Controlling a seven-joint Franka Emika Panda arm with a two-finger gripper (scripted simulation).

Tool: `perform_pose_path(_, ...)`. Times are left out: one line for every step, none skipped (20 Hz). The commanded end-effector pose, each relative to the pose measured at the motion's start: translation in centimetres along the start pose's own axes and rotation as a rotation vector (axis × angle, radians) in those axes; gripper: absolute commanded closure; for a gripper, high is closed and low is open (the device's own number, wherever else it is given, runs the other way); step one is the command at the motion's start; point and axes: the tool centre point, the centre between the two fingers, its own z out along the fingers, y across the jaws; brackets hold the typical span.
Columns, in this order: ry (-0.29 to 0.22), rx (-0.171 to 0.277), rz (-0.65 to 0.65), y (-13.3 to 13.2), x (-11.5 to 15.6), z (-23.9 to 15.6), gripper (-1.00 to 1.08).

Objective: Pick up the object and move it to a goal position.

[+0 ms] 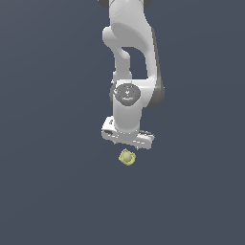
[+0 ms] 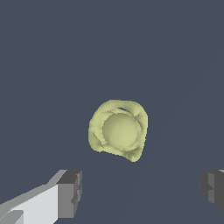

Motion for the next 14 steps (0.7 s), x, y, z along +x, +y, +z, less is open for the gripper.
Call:
perform_pose_path(0.005,-0.004,0.042,-0.4,0.7,0.8,-0.92)
perform_pose_path(0.006,-0.005,0.055,-0.5,1.0,1.1,-0.92)
perform_pose_path(0.007,-0.006,0.068,-0.6,1.2,1.3,-0.92)
perform_pose_path(0.009,-0.007,0.079,-0.7,1.4,1.5,-0.92)
perform_pose_path(0.010,-0.008,0.089,-0.8,1.5,1.7,-0.92)
perform_pose_path(0.011,-0.009,0.098,-0.9,1.7,1.9,-0.92)
perform_pose_path(0.012,-0.010,0.105,-1.0,1.8,2.1,-0.92)
perform_pose_path(0.013,-0.010,0.112,-1.0,1.9,2.2,-0.92)
perform_pose_path(0.013,-0.011,0.117,-1.1,2.0,2.3,-0.92)
perform_pose_path(0.014,-0.011,0.121,-1.1,2.1,2.4,-0.92)
perform_pose_path(0.014,-0.011,0.124,-1.2,2.1,2.5,-0.92)
perform_pose_path(0.014,-0.011,0.126,-1.2,2.1,2.5,-0.92)
perform_pose_path(0.014,-0.012,0.126,-1.2,2.1,2.5,-0.92)
perform_pose_path(0.013,-0.011,0.122,-1.2,2.1,2.5,-0.92)
